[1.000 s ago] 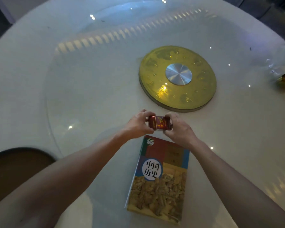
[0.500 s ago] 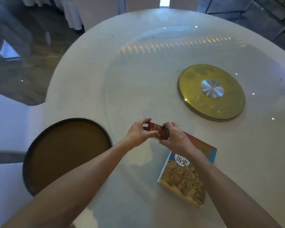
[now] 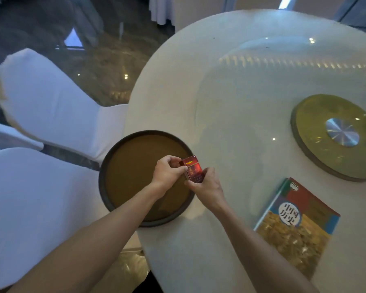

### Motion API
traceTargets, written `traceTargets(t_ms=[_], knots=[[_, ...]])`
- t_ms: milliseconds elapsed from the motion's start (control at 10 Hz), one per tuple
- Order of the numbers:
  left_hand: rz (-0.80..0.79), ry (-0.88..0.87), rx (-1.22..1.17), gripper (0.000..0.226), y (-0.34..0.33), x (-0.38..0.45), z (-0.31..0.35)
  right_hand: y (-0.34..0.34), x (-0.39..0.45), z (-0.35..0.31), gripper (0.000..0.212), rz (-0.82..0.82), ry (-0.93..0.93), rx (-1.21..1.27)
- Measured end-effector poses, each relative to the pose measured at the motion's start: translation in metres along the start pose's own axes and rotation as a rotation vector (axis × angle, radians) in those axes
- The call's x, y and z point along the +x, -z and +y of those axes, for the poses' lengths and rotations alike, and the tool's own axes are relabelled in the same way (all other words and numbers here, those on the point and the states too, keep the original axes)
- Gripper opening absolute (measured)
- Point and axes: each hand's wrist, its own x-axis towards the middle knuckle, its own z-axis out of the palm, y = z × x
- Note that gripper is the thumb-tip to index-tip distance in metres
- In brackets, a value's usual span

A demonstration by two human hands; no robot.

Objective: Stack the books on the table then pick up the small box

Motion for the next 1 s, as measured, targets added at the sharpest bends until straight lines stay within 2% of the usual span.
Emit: traceTargets(t_ms=[100, 200, 300, 400, 600, 800, 900, 1000], knots=[[0.05, 0.059, 0.0, 0.034, 0.033, 0.007, -0.027, -0.037, 0.003, -0.012, 0.054, -0.08, -0.035, 0.063], [0.074, 0.087, 0.003, 0.037, 0.048, 0.011, -0.044, -0.058, 0.002, -0.015, 0.034, -0.136, -0.066, 0.113], [0.167, 0.089, 0.017, 0.031, 0.059, 0.016, -0.06, -0.082, 0.0, -0.02, 0.009, -0.201, -0.067, 0.143], [0.188, 0.114, 0.038, 0.026, 0.061, 0.022, -0.071, -0.092, 0.0, -0.023, 0.007, -0.219, -0.073, 0.143], [0.139, 0.151, 0.116, 0.026, 0.066, 0.023, -0.088, -0.102, 0.006, -0.023, 0.019, -0.271, -0.084, 0.1], [0.14, 0.077, 0.211, 0.041, 0.065, 0.02, -0.082, -0.097, 0.012, -0.021, 0.047, -0.327, -0.123, 0.075], [0.149, -0.094, 0.351, 0.048, 0.063, 0.022, -0.066, -0.079, 0.011, -0.022, 0.053, -0.212, -0.048, -0.119], [0.06, -0.185, 0.468, 0.051, 0.054, 0.021, -0.053, -0.062, 0.008, -0.016, 0.046, -0.082, 0.015, -0.287]])
